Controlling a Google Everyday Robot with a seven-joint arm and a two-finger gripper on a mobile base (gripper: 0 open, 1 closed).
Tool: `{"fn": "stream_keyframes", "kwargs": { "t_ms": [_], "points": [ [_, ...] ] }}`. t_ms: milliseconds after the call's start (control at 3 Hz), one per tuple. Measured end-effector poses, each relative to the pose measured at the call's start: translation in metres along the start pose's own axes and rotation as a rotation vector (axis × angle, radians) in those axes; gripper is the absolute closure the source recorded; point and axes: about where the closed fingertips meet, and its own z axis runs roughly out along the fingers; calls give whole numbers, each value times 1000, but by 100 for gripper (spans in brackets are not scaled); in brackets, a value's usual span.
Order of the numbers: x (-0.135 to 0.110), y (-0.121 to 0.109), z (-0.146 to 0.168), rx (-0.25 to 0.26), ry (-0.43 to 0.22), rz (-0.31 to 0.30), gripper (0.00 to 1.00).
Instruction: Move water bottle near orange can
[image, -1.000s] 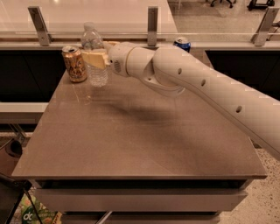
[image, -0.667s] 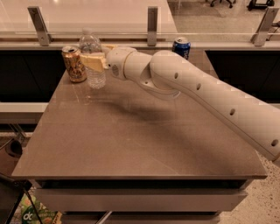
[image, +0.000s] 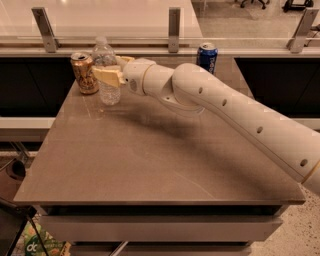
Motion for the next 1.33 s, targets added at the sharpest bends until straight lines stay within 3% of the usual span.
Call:
{"fn": "stream_keyframes", "kwargs": {
  "t_ms": [333,667,1333],
  "points": [
    [7,0,1,-17,24,2,100],
    [4,0,0,-17,24,2,82],
    [4,0,1,-17,24,2,35]
  ]
}}
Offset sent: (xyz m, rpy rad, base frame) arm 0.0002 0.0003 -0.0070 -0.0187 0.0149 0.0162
